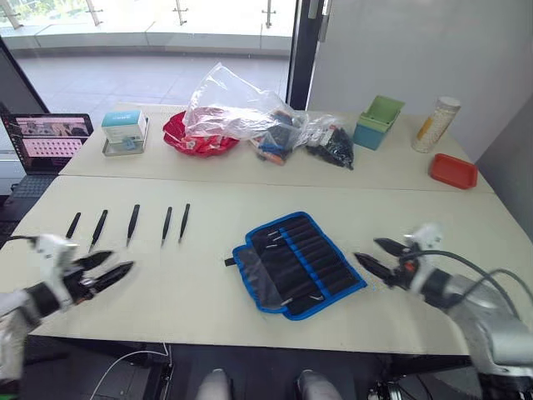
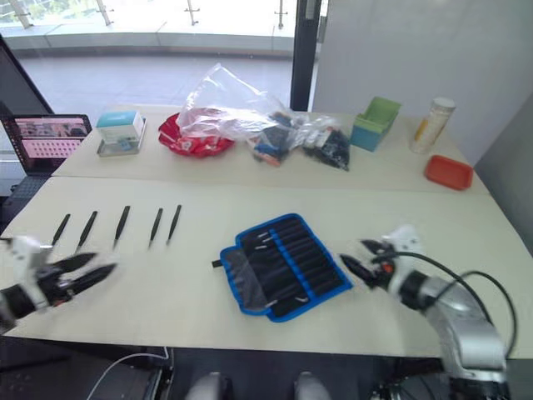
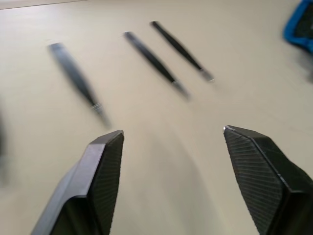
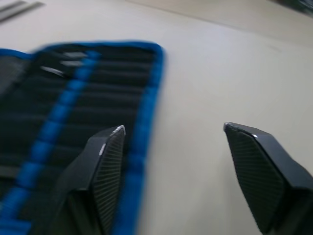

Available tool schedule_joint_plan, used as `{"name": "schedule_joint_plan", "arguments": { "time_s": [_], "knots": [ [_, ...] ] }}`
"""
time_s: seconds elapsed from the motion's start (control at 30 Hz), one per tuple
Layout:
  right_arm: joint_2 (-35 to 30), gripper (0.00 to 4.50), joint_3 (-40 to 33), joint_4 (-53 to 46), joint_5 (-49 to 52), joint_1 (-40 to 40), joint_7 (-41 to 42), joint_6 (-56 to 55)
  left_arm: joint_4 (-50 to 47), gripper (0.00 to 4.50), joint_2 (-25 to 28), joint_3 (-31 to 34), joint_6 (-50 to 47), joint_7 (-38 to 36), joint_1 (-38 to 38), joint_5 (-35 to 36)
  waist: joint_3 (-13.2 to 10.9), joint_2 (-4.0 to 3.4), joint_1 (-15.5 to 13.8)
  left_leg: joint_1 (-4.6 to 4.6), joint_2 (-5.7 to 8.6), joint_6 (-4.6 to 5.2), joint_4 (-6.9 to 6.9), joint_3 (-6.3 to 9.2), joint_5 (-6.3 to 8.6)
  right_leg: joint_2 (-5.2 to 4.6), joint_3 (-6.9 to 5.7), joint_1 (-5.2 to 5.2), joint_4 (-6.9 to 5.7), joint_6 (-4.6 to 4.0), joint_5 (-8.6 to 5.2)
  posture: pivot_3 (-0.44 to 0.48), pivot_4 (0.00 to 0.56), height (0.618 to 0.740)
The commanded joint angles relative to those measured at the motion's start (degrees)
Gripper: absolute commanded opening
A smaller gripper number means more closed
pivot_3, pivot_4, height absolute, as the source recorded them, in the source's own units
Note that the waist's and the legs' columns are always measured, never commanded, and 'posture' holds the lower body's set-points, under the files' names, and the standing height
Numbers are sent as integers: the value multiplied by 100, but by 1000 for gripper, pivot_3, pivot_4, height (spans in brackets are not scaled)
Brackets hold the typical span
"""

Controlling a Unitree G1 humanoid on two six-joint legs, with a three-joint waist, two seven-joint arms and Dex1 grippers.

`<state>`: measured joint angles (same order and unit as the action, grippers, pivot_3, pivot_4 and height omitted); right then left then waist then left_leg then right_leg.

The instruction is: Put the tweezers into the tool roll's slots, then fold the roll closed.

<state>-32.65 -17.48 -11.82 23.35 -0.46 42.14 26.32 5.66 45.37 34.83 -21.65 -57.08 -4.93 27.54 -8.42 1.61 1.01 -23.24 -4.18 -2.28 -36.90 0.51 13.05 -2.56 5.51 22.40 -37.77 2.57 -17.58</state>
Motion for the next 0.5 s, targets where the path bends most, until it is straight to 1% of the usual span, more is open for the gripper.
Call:
{"name": "schedule_joint_plan", "arguments": {
  "time_s": [0.03, 0.13, 0.27, 0.37, 0.5],
  "knots": [
    [17, 4500, -330, -59, 96, 224, 8, -457, -361, 4466, -15, 341, 106, 82, -329, 147, -2, -4, -10, 4, 0, -2, 0, -1, -1, 0, 1, -4, 0, 0, -1, 0, 150, 723],
    [168, 4500, -502, -46, 188, 542, -99, -600, -634, 4466, -237, 621, 86, 345, -775, 195, -1, -1, -1, 8, 0, -10, 0, -4, -6, 1, 4, -11, 6, -6, -32, 0, 150, 723],
    [360, 4500, -473, -149, 278, 684, -148, -683, -686, 4466, -414, 712, 182, 499, -994, 231, -2, 0, 7, 9, -1, -10, 0, -4, -6, 2, 6, -9, 0, -9, -40, 0, 150, 723],
    [445, 4500, -434, -123, 257, 614, -220, -748, -689, 4466, -484, 700, 243, 535, -1107, 250, -2, 0, 10, 11, -2, -12, 0, -5, -7, 2, 7, -10, -4, -11, -41, 0, 150, 723],
    [376, 4500, -236, -330, 341, 431, -168, -599, -667, 4466, -569, 806, 216, 695, -1222, 338, -2, 0, 17, 11, -2, -12, 0, -6, -7, 2, 8, -9, -6, -11, -41, 0, 150, 723]
  ]
}}
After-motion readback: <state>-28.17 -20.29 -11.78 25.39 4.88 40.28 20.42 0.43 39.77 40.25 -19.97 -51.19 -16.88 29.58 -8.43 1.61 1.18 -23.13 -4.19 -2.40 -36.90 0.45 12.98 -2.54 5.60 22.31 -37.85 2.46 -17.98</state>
